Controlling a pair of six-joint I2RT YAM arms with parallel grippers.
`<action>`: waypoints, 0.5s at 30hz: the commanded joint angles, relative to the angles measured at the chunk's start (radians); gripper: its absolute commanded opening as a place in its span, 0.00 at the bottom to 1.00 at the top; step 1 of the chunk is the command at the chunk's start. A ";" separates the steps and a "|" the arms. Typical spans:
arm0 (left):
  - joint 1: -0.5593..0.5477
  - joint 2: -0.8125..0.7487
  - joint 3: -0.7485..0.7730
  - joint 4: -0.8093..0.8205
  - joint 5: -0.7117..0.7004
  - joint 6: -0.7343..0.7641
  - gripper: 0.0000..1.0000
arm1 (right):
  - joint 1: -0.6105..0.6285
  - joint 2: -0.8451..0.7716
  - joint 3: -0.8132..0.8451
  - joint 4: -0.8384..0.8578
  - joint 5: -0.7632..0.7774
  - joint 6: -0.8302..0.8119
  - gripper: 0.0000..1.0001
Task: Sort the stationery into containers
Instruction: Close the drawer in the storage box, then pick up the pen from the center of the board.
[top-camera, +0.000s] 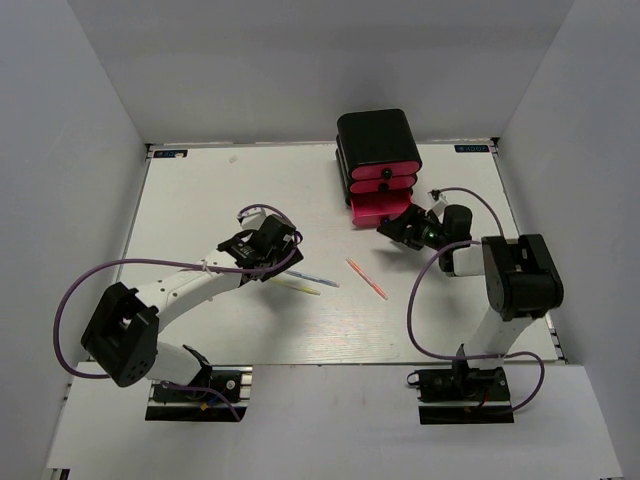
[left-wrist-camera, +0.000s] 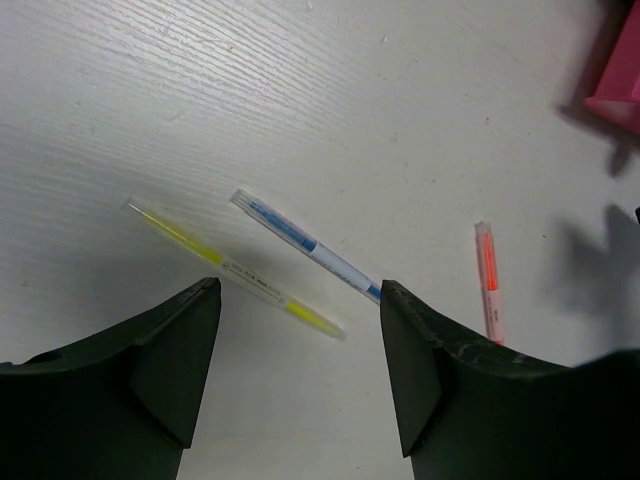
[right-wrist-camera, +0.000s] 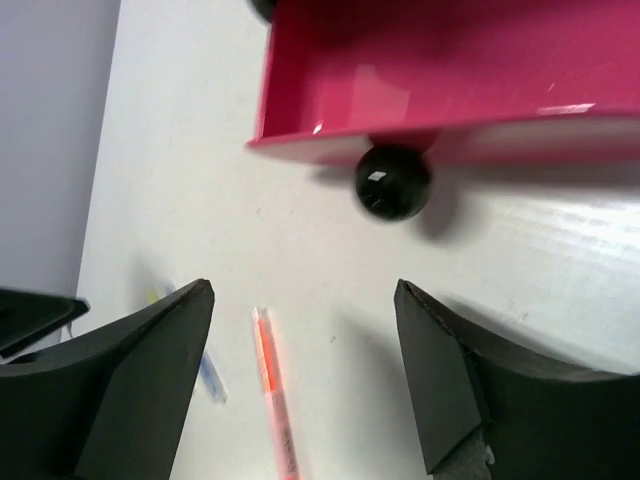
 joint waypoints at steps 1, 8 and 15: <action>0.003 -0.019 0.009 0.020 0.021 -0.010 0.75 | 0.000 -0.126 -0.042 -0.089 -0.032 -0.065 0.78; 0.003 -0.019 -0.010 0.020 0.052 -0.043 0.65 | 0.026 -0.289 -0.056 -0.321 -0.075 -0.273 0.57; 0.003 0.000 -0.010 0.010 0.093 -0.081 0.07 | 0.111 -0.234 0.185 -0.782 -0.108 -0.806 0.08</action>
